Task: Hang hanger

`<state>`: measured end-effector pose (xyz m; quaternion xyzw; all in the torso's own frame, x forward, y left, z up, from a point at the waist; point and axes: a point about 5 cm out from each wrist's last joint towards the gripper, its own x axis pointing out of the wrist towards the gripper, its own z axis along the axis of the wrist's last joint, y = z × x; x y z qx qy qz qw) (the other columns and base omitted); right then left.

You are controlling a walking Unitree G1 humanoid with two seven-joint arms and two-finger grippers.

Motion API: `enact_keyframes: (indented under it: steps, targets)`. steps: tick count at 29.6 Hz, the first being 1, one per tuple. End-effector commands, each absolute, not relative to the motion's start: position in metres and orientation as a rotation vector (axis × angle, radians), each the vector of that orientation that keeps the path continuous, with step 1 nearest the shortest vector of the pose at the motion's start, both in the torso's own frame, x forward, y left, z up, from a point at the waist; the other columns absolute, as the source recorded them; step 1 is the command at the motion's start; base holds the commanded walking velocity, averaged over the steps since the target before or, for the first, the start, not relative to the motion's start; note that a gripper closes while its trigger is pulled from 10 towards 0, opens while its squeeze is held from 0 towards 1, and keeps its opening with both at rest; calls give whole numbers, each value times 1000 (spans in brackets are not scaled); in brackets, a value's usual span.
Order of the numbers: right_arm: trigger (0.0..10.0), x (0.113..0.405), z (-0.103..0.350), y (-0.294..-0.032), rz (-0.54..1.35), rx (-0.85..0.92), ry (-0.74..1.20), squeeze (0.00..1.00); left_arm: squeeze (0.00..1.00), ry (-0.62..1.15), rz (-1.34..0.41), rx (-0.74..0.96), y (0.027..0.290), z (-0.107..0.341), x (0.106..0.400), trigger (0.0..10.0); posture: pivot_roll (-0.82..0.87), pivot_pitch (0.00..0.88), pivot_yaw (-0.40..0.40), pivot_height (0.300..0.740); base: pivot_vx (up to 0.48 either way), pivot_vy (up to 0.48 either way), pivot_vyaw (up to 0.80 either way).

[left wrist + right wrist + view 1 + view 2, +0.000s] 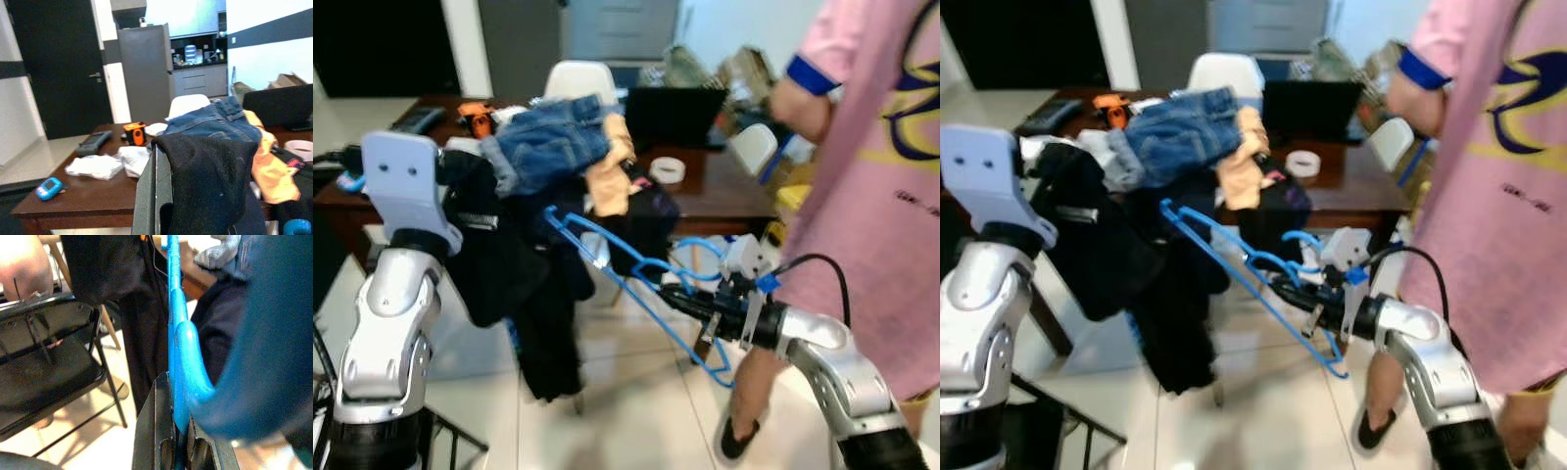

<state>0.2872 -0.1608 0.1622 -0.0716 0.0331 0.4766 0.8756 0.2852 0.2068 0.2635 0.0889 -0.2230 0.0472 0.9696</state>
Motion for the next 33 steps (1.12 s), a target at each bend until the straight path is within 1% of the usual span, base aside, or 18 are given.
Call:
enact_keyframes:
  steps: [1, 4, 18, 33]
  targets:
    - [10000, 287, 160, -163, 986, -154, 82, 0, 0, -458, 79, 179, 202, 266, 285, 10000, 25, 0, -55, 740, 274, 0, 0]
    - [10000, 287, 160, -163, 985, -152, 84, 0, 0, -453, 77, 173, 202, 265, 285, 10000, 25, 0, -55, 740, 251, 0, 0]
    - [10000, 289, 158, -165, 945, -149, 94, 0, 0, -416, 52, 161, 196, 255, 288, 10000, 21, 0, -51, 740, 0, 0, 0]
    - [10000, 290, 160, -164, 933, -138, 80, 0, 0, -420, 34, 165, 194, 255, 289, 10000, 22, 0, -49, 740, 0, 0, 0]
